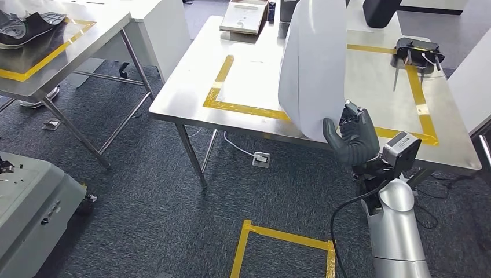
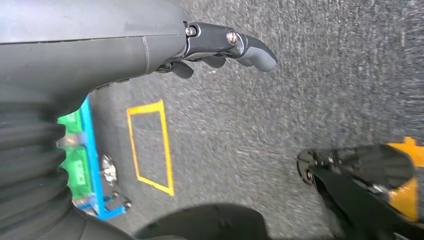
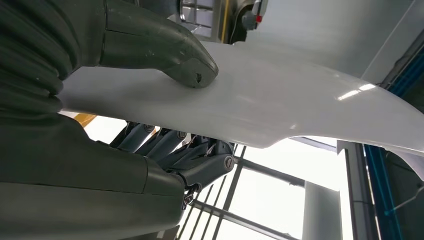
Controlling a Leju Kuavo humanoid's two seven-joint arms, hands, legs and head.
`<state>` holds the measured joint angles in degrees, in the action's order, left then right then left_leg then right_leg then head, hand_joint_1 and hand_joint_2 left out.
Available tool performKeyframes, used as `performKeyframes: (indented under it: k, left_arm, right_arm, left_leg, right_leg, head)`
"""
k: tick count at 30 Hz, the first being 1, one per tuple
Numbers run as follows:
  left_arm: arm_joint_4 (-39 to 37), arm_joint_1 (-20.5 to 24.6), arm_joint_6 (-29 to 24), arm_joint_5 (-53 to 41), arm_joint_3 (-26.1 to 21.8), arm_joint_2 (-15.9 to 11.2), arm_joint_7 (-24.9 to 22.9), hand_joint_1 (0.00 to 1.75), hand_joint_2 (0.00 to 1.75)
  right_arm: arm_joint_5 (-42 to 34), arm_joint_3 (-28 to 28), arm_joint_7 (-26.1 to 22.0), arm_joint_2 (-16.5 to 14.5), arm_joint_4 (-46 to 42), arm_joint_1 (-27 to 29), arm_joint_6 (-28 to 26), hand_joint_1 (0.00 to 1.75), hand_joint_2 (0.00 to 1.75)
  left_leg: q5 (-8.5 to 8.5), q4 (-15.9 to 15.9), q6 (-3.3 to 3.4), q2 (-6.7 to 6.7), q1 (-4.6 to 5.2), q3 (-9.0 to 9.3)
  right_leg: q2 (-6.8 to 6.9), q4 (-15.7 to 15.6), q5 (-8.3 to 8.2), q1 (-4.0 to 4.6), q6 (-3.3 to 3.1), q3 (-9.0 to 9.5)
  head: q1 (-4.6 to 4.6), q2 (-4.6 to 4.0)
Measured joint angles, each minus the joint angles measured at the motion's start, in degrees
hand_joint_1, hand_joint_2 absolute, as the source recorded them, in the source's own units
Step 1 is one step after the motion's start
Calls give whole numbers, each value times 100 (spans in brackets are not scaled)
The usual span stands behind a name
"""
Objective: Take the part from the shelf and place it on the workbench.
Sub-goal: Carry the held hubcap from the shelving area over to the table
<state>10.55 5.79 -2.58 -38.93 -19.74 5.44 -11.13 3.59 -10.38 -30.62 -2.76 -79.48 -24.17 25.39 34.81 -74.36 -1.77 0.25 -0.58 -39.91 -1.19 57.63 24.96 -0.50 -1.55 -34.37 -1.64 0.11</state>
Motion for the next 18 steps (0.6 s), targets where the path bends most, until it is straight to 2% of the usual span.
performKeyframes:
  k: [1,2,3,5,6,10,13,15,18]
  left_arm:
    - [-2,-11,-10,-5,0,-3,-6,0,175]
    - [-3,-17,-26,-3,0,-8,-10,0,175]
    - [-3,-21,-43,4,0,-14,-9,0,175]
    - [-4,-14,-70,16,0,-18,10,0,175]
    - [-4,-11,-76,20,0,-15,23,0,175]
    - [-7,-32,-107,14,-1,-6,44,0,175]
    - [-8,-46,-137,33,-4,-8,82,0,175]
    - [-8,-48,-129,45,-4,-8,129,0,175]
    - [-8,-52,-118,46,-4,-9,168,0,175]
  right_arm:
    - [-3,0,13,1,19,-1,-38,175,175]
    - [-7,1,28,1,36,-4,-101,175,175]
    - [-7,3,51,0,47,-9,-193,175,175]
    - [9,8,109,-1,57,-22,-413,175,175]
    - [31,10,140,-2,58,-26,-515,175,175]
    - [103,10,178,-2,59,-10,-725,175,175]
    - [92,9,152,-2,65,-9,-756,175,175]
    - [92,6,128,-2,79,-10,-761,175,175]
    - [114,-4,81,-2,105,-7,-760,175,175]
  left_leg:
    - [-71,-22,-6,-2,-4,-26]
    - [-243,184,-8,-4,-10,56]
    - [-468,572,-10,-16,-22,227]
    - [-727,1258,0,-79,-34,533]
    - [-766,1434,13,-105,-39,609]
    - [-783,1481,69,-127,-25,613]
    - [-789,1480,113,-150,-13,605]
    - [-785,1470,146,-157,4,598]
    - [-778,1451,195,-157,36,583]
  right_leg:
    - [-52,12,3,-3,4,-3]
    - [-102,27,9,-9,13,-5]
    - [-144,48,21,-16,32,-6]
    - [-207,105,51,-11,91,-29]
    - [-225,133,65,0,114,-46]
    - [-226,118,36,19,29,-58]
    - [-199,75,24,15,48,-32]
    - [-190,46,12,2,114,-21]
    - [-189,24,4,-34,258,-18]
  head:
    - [0,0]
    - [-1,0]
    - [-2,0]
    - [-3,0]
    - [-3,0]
    - [-3,0]
    - [-3,0]
    - [-3,0]
    - [-4,0]
